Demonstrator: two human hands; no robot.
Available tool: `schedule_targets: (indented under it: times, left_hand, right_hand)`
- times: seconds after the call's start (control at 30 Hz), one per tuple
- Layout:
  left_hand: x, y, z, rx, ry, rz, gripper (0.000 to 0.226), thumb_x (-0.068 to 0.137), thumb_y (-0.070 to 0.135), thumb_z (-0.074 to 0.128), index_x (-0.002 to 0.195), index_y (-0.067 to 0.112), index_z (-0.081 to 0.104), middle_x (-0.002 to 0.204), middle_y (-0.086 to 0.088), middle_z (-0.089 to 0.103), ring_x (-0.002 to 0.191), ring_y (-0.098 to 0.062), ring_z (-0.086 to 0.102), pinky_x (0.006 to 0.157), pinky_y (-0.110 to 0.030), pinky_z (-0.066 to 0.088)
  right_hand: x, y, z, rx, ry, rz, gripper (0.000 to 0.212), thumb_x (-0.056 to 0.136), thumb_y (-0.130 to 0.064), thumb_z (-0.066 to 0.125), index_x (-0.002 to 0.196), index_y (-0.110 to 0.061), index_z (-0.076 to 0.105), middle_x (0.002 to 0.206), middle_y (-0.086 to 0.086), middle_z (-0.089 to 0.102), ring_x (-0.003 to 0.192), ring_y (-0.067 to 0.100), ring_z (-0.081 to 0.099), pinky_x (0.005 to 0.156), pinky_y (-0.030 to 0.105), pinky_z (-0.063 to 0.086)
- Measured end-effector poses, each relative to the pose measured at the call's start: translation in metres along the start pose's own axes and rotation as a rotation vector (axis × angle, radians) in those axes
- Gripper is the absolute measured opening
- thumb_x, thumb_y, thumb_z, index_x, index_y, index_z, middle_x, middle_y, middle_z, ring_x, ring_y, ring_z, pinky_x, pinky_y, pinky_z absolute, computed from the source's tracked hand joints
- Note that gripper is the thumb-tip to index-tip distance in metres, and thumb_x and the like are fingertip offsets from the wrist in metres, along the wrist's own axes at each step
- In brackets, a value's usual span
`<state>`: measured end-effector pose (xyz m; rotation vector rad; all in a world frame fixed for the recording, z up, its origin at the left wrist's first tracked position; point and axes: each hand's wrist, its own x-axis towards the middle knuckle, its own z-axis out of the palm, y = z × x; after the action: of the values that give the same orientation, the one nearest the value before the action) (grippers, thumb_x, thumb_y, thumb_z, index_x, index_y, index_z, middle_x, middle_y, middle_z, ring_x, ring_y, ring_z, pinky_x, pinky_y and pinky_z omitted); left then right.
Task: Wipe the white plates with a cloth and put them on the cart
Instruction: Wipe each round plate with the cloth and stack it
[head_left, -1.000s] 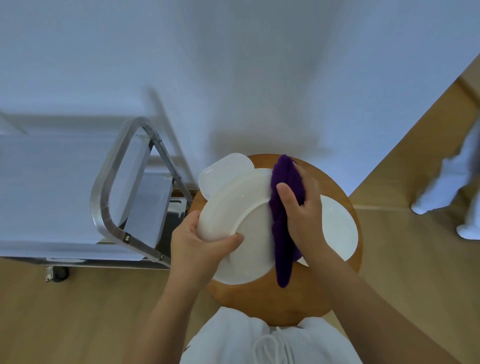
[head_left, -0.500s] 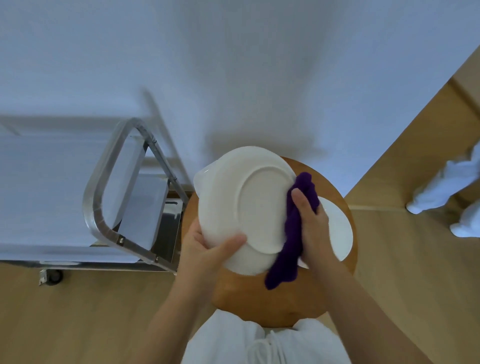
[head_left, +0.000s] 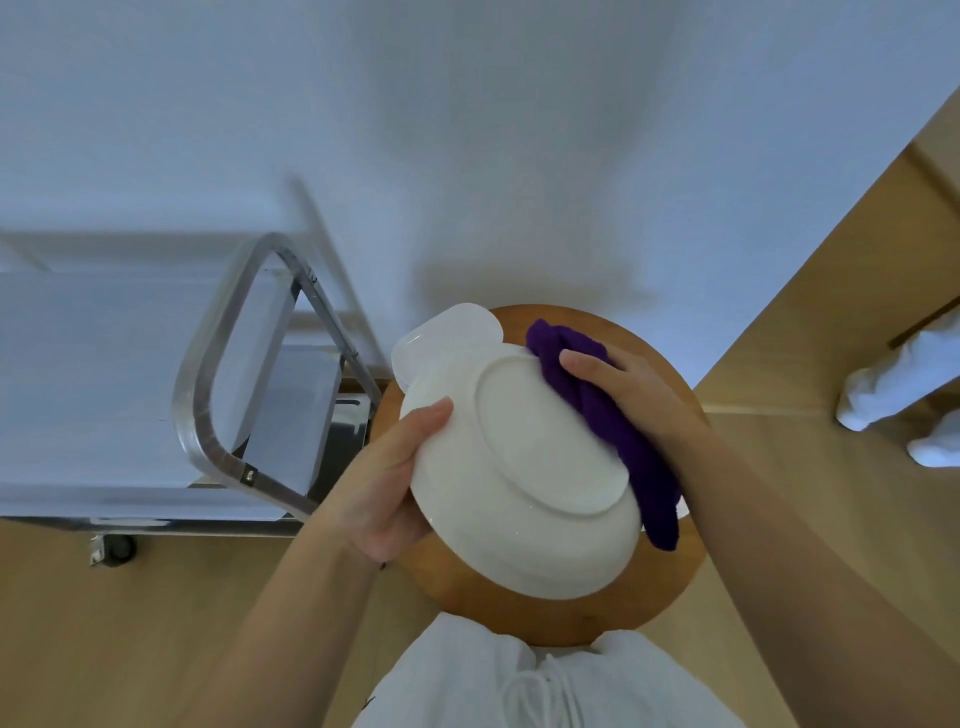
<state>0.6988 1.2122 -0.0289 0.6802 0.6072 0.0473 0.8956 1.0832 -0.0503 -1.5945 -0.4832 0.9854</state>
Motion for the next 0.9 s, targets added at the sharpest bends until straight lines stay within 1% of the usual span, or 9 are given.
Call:
schedule_targets:
  times: [0.17, 0.27, 0.37, 0.43, 0.5, 0.57, 0.63, 0.7, 0.9]
  left_hand:
    - [0.004, -0.015, 0.018, -0.076, 0.177, 0.179, 0.08, 0.056, 0.037, 0.077, 0.129, 0.017, 0.051, 0.106, -0.01, 0.073, 0.091, -0.027, 0.071, 0.061, -0.035, 0.058]
    - [0.014, -0.031, 0.028, -0.065, 0.306, 0.292, 0.054, 0.059, 0.039, 0.069, 0.111, 0.028, 0.06, 0.096, 0.001, 0.075, 0.085, -0.019, 0.072, 0.06, -0.031, 0.058]
    - [0.022, -0.051, 0.038, 0.282, 0.289, 0.302, 0.01, 0.085, 0.038, 0.061, 0.088, 0.047, 0.064, 0.08, 0.024, 0.071, 0.075, 0.0, 0.069, 0.056, -0.02, 0.054]
    - [0.025, -0.062, 0.034, 0.603, 0.296, 0.294, 0.005, 0.093, 0.043, 0.053, 0.089, 0.046, 0.052, 0.077, 0.033, 0.064, 0.073, 0.009, 0.064, 0.052, -0.017, 0.053]
    - [0.026, -0.062, 0.029, 0.884, 0.244, 0.296, 0.006, 0.093, 0.049, 0.049, 0.093, 0.043, 0.049, 0.082, 0.021, 0.067, 0.072, 0.002, 0.065, 0.056, -0.024, 0.058]
    - [0.026, -0.055, 0.023, 1.277, 0.11, 0.27, 0.03, 0.094, 0.053, 0.042, 0.123, 0.044, 0.041, 0.106, 0.01, 0.066, 0.078, -0.008, 0.065, 0.07, -0.026, 0.058]
    - [0.029, -0.049, 0.017, 1.66, -0.023, 0.26, 0.06, 0.097, 0.053, 0.032, 0.13, 0.065, -0.017, 0.143, -0.002, 0.046, 0.1, -0.017, 0.061, 0.082, -0.028, 0.051]
    - [0.029, -0.043, 0.016, 1.918, -0.108, 0.241, 0.068, 0.098, 0.053, 0.024, 0.118, 0.064, -0.04, 0.157, -0.007, 0.021, 0.116, -0.026, 0.055, 0.09, -0.037, 0.05]
    - [0.025, -0.042, 0.004, 2.224, -0.158, 0.222, 0.064, 0.099, 0.051, 0.021, 0.141, 0.041, -0.027, 0.156, -0.015, 0.02, 0.118, -0.029, 0.053, 0.094, -0.041, 0.047]
  right_hand:
    - [-0.009, 0.024, 0.018, 0.35, 0.122, 0.159, 0.035, 0.076, -0.039, 0.07, 0.106, -0.021, 0.065, 0.095, 0.005, 0.073, 0.085, 0.024, 0.07, 0.067, 0.033, 0.054]
    - [-0.014, 0.038, 0.04, 0.447, 0.243, 0.219, 0.043, 0.076, -0.043, 0.067, 0.111, -0.021, 0.061, 0.099, 0.006, 0.071, 0.09, 0.026, 0.068, 0.075, 0.038, 0.054]
    - [-0.021, 0.05, 0.066, 0.517, 0.289, 0.278, 0.052, 0.077, -0.05, 0.063, 0.121, -0.023, 0.052, 0.108, 0.006, 0.066, 0.096, 0.027, 0.065, 0.083, 0.045, 0.054]
    - [-0.028, 0.054, 0.077, 0.605, 0.216, 0.248, 0.039, 0.084, -0.051, 0.056, 0.114, -0.024, 0.057, 0.1, 0.001, 0.07, 0.088, 0.02, 0.069, 0.068, 0.038, 0.057]
    - [-0.034, 0.053, 0.079, 0.686, 0.148, 0.204, 0.031, 0.089, -0.051, 0.05, 0.106, -0.027, 0.061, 0.085, -0.006, 0.074, 0.075, 0.012, 0.071, 0.054, 0.027, 0.055]
    - [-0.035, 0.05, 0.074, 0.731, 0.129, 0.228, 0.047, 0.072, -0.066, 0.055, 0.102, -0.032, 0.066, 0.083, -0.004, 0.074, 0.076, 0.014, 0.071, 0.056, 0.029, 0.057]
    - [-0.033, 0.043, 0.068, 0.737, 0.12, 0.264, 0.06, 0.052, -0.079, 0.055, 0.089, -0.035, 0.074, 0.091, 0.001, 0.074, 0.083, 0.021, 0.071, 0.066, 0.036, 0.057]
    - [-0.029, 0.037, 0.059, 0.774, 0.103, 0.256, 0.065, 0.051, -0.079, 0.054, 0.086, -0.029, 0.076, 0.099, 0.006, 0.073, 0.088, 0.026, 0.07, 0.068, 0.039, 0.057]
    - [-0.03, 0.042, 0.04, 0.75, 0.107, 0.288, 0.061, 0.048, -0.056, 0.073, 0.098, -0.022, 0.069, 0.096, 0.01, 0.073, 0.083, 0.03, 0.07, 0.066, 0.043, 0.057]
